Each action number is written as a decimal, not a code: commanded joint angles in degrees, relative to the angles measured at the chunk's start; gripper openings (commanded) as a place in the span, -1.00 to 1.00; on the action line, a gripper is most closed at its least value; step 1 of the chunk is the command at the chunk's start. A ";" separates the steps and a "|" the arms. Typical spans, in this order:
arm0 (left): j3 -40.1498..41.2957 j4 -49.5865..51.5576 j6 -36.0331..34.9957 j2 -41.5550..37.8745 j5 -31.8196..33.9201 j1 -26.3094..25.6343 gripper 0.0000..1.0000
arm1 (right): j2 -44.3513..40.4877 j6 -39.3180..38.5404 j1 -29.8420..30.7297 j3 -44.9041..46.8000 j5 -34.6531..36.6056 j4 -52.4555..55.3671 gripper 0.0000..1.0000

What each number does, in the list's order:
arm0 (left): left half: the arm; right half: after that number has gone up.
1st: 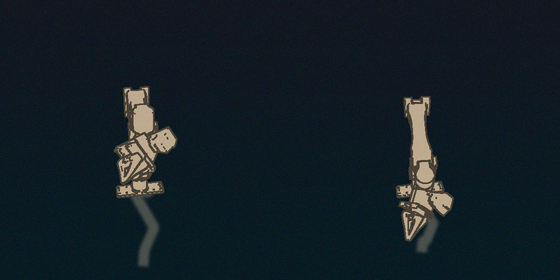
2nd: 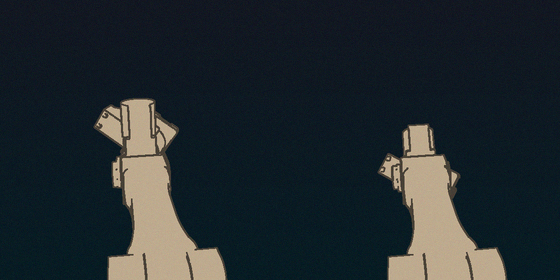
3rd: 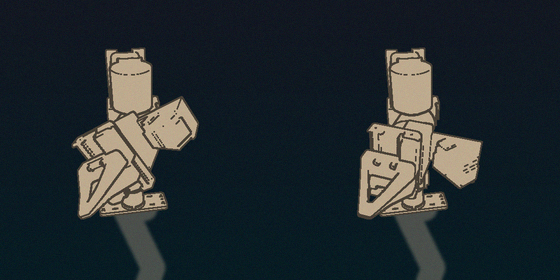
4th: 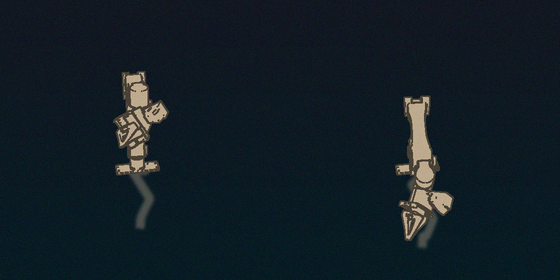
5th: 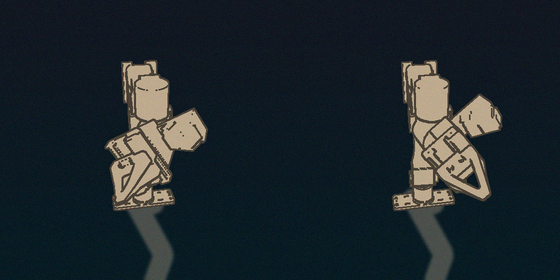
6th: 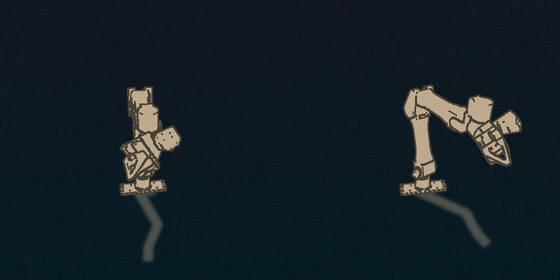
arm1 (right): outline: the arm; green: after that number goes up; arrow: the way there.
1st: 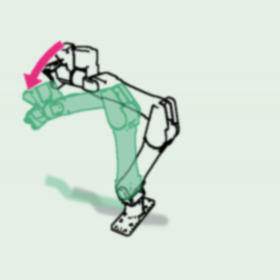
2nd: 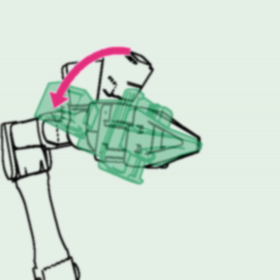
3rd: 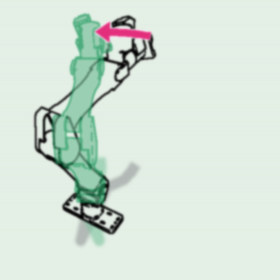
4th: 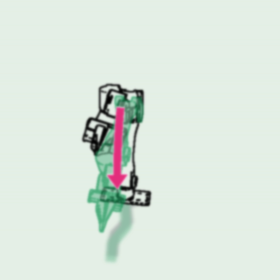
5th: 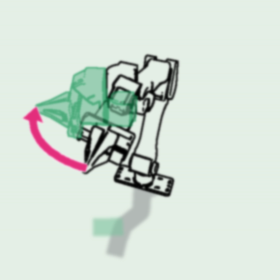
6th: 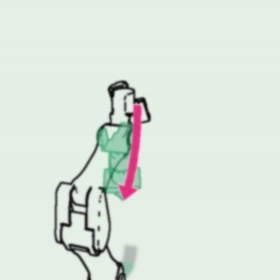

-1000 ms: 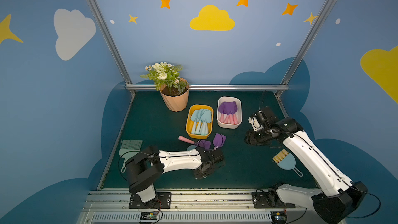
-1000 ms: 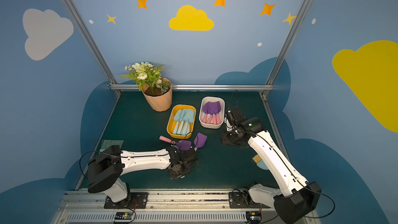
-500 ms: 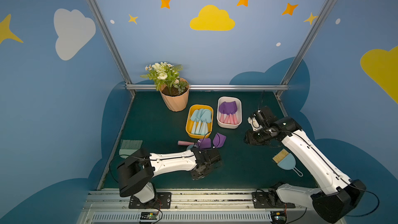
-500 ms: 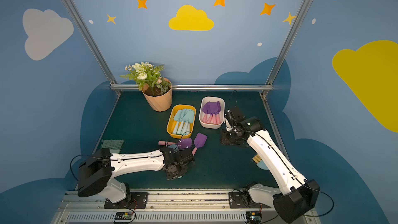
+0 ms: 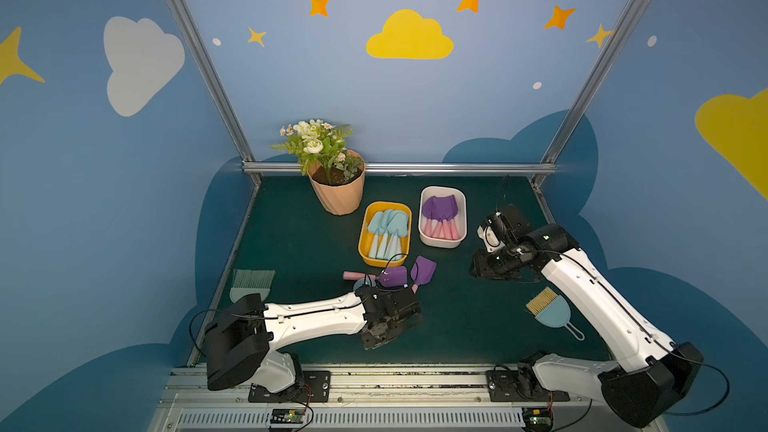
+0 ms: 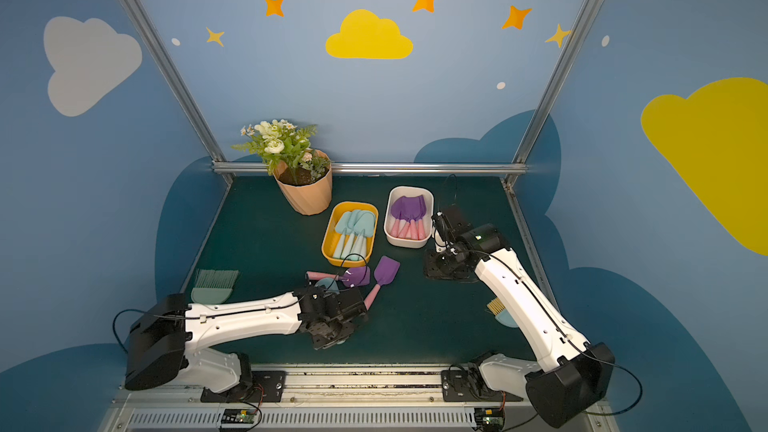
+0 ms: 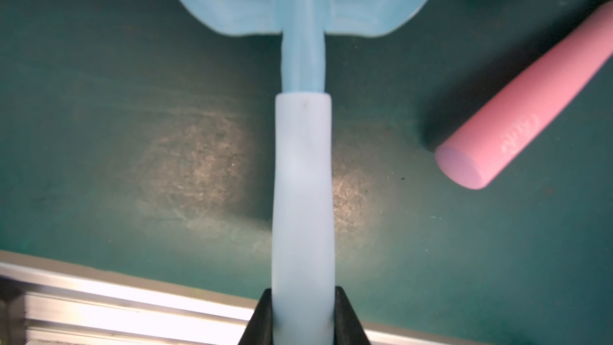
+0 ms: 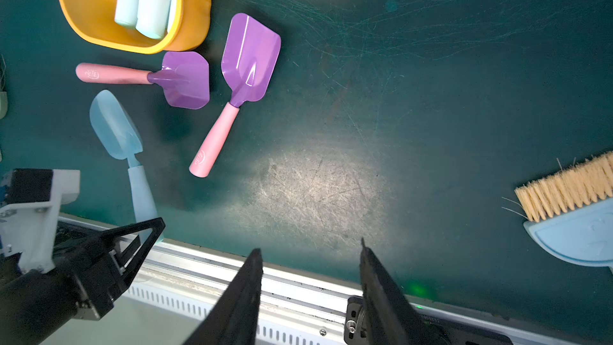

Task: Sort the small shovels by color and place them into the storage box
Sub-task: Pick up the shovel from the center of the board, then place the shovel in the storage box.

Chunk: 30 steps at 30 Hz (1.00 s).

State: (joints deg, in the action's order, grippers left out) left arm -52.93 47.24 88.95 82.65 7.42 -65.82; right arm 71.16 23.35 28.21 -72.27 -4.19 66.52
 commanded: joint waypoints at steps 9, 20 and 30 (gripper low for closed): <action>-12.99 12.66 -20.94 -8.01 4.33 7.53 -0.95 | 0.26 0.38 0.07 -1.39 -1.35 -0.30 -0.04; -34.22 19.10 -55.18 -1.91 -6.96 24.89 -0.94 | -0.21 0.55 0.16 -0.63 -0.76 0.01 -0.05; -48.65 25.28 -68.69 14.18 -14.72 32.39 -0.95 | 0.26 0.86 0.15 -0.87 -0.92 0.45 -0.05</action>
State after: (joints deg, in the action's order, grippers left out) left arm -99.29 68.73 26.59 94.21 -4.45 -34.44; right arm 71.40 23.79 28.23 -72.31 -5.26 66.57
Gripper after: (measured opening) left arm 0.106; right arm 0.474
